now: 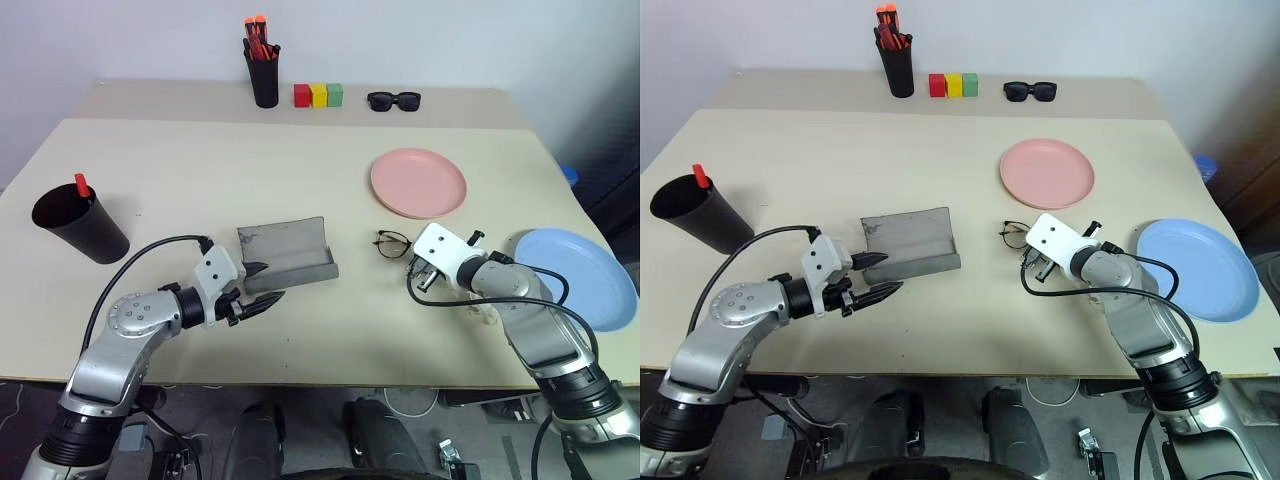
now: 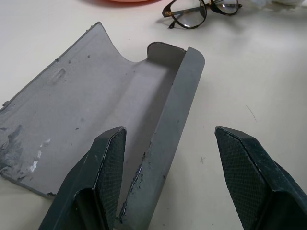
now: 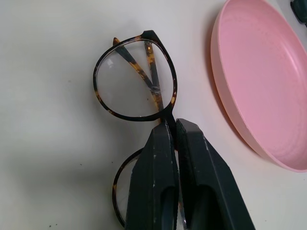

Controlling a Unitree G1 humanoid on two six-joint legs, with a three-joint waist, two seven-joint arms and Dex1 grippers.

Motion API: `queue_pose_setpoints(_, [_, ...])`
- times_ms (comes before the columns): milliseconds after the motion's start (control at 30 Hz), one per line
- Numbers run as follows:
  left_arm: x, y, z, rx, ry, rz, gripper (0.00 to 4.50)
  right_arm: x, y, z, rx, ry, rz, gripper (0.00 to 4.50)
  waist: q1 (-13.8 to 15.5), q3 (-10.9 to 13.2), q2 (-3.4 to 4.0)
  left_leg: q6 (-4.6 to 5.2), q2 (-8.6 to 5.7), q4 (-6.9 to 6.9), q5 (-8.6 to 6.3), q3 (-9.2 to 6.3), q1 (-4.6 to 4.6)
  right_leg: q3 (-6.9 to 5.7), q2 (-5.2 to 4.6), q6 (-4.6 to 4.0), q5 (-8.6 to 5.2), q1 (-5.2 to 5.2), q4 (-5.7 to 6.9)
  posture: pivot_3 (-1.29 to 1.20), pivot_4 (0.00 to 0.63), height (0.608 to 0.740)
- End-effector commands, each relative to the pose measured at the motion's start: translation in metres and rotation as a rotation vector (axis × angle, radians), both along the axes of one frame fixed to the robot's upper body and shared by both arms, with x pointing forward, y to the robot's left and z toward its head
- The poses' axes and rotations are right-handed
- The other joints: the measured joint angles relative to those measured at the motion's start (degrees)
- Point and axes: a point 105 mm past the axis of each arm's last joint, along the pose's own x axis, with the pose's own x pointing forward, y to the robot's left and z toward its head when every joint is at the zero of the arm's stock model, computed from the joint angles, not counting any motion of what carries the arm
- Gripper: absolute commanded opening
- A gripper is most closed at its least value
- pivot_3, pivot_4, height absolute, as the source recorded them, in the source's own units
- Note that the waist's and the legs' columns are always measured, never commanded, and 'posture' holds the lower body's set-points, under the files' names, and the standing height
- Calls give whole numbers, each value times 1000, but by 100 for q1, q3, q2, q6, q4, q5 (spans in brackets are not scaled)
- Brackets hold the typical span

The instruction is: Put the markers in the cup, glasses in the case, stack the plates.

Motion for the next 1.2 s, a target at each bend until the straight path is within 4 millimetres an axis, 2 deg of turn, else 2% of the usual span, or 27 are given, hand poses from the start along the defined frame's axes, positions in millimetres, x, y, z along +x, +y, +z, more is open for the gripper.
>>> queue_pose_setpoints(33, [4, 5, 22, -17, -116, 31, 3028, 4, 7, 19, -33, -71, 56, 23, -7, 0, 0, 0, 0, 0, 0, 0, 0, 0, 0, 0, 0, 0, 0, 0, 150, 722])
queue_pose_setpoints(233, [7, 29, 37, -19, -178, 105, 3028, 2, 31, 48, 4, -154, 194, 23, -11, 2, 2, 0, 0, -1, 0, 0, 0, 0, 0, 1, 1, -2, 0, 0, 150, 722])
queue_pose_setpoints(333, [-1, 53, 42, -23, -173, 164, 3028, -6, 66, 68, 55, -186, 350, 23, -57, 3, 5, 0, 2, -2, 0, 4, 0, 1, 0, 1, 0, -3, 0, 0, 150, 722])
queue_pose_setpoints(400, [-7, 64, 37, -7, -147, 195, 3028, -12, 89, 77, 78, -191, 450, 23, -91, 4, 6, 0, 6, -4, 0, 5, 0, 0, 1, 1, 1, -5, 2, 0, 150, 722])
queue_pose_setpoints(533, [-15, 76, 28, 9, -102, 240, 3028, -19, 129, 83, 113, -180, 578, 23, -135, 3, 3, 0, 8, -4, 0, 3, 1, -4, 1, 0, 1, -5, 4, 0, 150, 722])
queue_pose_setpoints(667, [-22, 81, 22, 8, -70, 266, 3028, -16, 164, 74, 125, -173, 649, 23, -138, 3, 3, -1, 7, -3, 0, 4, 0, -5, -2, -2, 0, -5, 3, 0, 150, 722])
queue_pose_setpoints(767, [-27, 81, 22, -4, -56, 274, 3028, -13, 175, 63, 114, -159, 672, 23, -137, 2, 2, -1, 7, -3, 0, 5, -1, -6, -2, -4, 0, -5, 3, 0, 150, 722])
queue_pose_setpoints(900, [-37, 82, 20, 3, -31, 282, 3028, -13, 177, 43, 52, -137, 711, 23, -157, 2, 1, -1, 6, -4, 0, 8, 0, -5, -6, -4, 0, -6, 2, 0, 150, 722])
queue_pose_setpoints(1200, [-37, 75, 18, 0, -16, 281, 3028, -9, 177, 31, 49, -126, 723, 23, -155, 2, 2, -2, 7, -5, 0, 8, 1, -5, -4, -6, 0, -8, 3, 0, 150, 722])
